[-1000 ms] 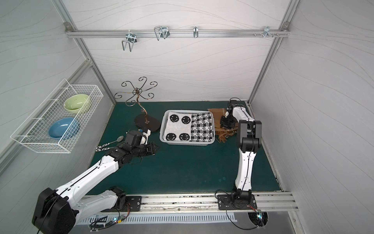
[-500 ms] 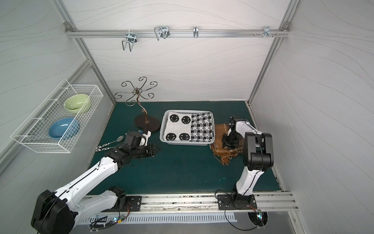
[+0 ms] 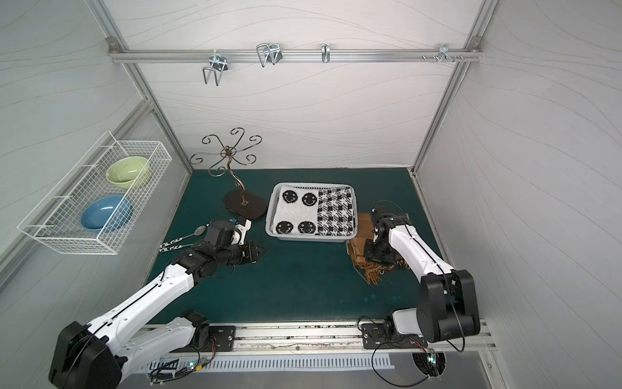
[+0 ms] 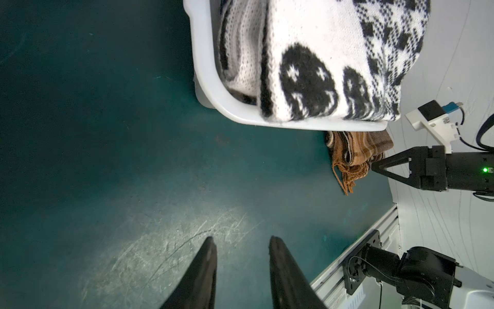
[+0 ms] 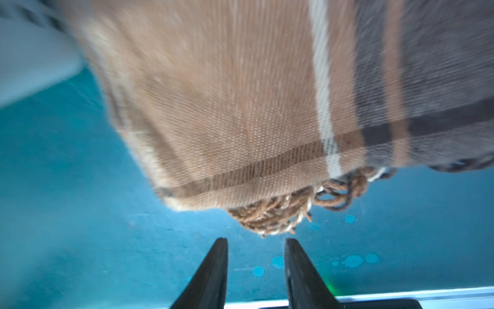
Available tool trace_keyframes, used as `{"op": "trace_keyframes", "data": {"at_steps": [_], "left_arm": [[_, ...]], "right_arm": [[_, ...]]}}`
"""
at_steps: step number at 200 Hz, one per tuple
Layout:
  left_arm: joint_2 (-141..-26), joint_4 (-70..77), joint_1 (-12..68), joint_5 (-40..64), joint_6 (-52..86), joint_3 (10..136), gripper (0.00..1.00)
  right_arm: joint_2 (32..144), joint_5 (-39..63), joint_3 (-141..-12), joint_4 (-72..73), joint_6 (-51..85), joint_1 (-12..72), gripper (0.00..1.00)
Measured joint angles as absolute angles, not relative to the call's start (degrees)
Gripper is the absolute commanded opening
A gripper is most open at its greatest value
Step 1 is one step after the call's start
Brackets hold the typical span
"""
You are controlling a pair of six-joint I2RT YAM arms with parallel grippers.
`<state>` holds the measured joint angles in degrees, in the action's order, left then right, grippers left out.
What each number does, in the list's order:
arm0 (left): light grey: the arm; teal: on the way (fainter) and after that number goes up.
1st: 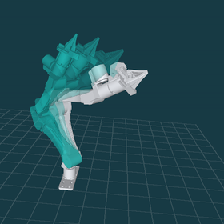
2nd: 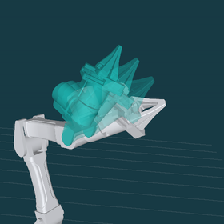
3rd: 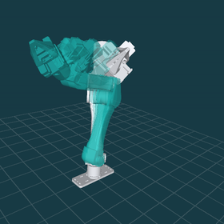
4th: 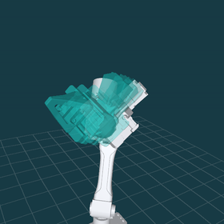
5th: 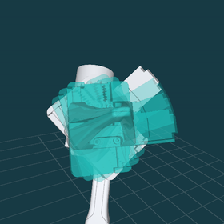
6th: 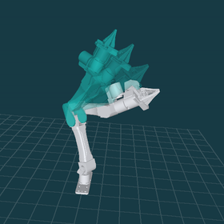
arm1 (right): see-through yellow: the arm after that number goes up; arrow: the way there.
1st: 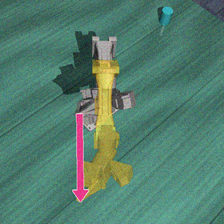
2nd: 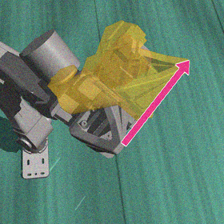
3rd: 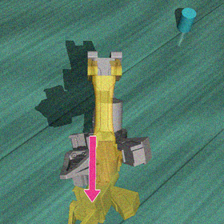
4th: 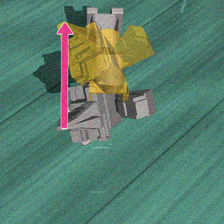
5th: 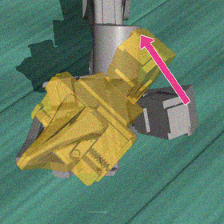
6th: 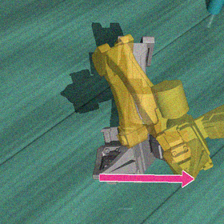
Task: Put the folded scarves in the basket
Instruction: Move the scarf to the center of the board.
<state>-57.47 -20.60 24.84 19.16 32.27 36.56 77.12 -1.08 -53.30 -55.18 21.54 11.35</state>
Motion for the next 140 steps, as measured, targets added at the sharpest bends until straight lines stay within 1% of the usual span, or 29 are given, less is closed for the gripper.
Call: {"op": "trace_keyframes", "data": {"at_steps": [24, 52, 77, 93, 140], "left_arm": [[-56.1, -20.8, 24.9, 19.2, 32.6, 36.1, 0.37], [-54.5, -21.2, 25.1, 19.4, 34.0, 35.9, 0.37], [-52.8, -21.2, 26.0, 20.0, 36.0, 35.5, 0.37], [-51.4, -21.2, 26.3, 20.5, 36.9, 35.0, 0.37], [-50.7, -21.2, 26.4, 21.3, 37.8, 34.6, 0.37]], "right_arm": [[79.7, 0.7, -58.3, -53.8, 21.5, 7.3, 0.37], [90.3, 0.2, -66.2, -51.3, 20.4, 5.2, 0.32], [99.7, 0.0, -70.7, -50.2, 19.4, 5.2, 0.32], [102.1, -0.1, -70.6, -49.6, 18.6, 5.4, 0.32], [101.6, -0.1, -64.2, -47.9, 18.0, 6.4, 0.35]]}}
